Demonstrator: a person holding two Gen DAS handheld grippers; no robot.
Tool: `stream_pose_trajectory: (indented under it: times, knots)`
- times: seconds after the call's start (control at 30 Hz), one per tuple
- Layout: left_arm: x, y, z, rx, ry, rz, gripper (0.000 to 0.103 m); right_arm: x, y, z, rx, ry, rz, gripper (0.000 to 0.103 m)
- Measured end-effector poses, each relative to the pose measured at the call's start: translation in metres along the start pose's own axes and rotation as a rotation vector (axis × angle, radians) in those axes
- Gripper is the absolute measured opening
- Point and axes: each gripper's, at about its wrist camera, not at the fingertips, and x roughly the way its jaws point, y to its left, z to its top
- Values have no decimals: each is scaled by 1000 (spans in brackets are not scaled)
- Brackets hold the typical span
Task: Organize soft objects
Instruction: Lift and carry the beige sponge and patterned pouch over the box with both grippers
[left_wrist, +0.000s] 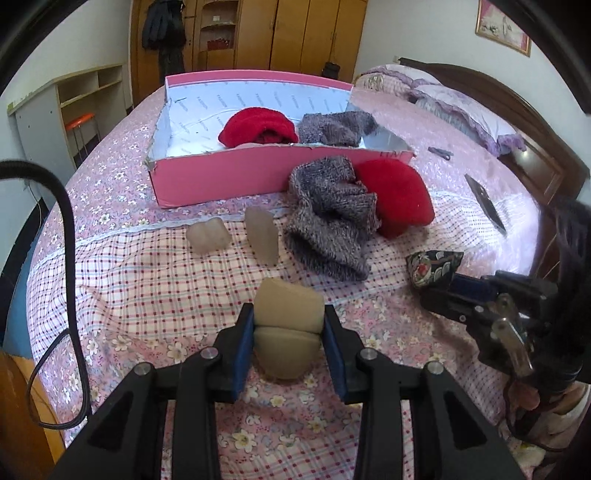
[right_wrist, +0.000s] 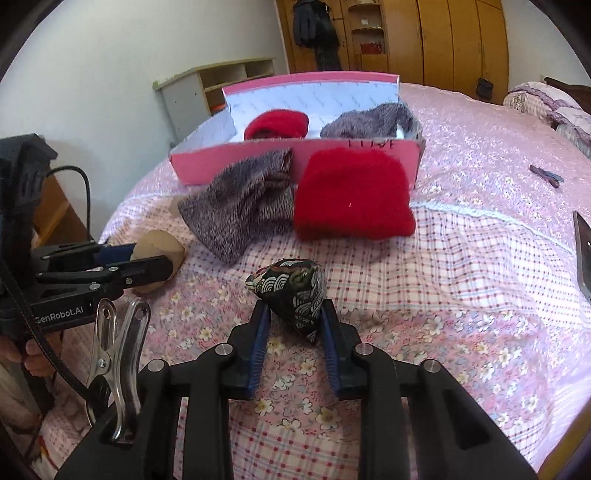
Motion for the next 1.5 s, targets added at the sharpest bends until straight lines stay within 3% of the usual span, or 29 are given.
stream_pose_trajectory:
  times: [0.67,1.5]
  knots:
    - [12,-3,-3,13,21,2,40,8,-10,-6,46,-1,36,29]
    - [-12,-1,2,9,-46,-13,37,-16,-2,-7,43,-58,62,28]
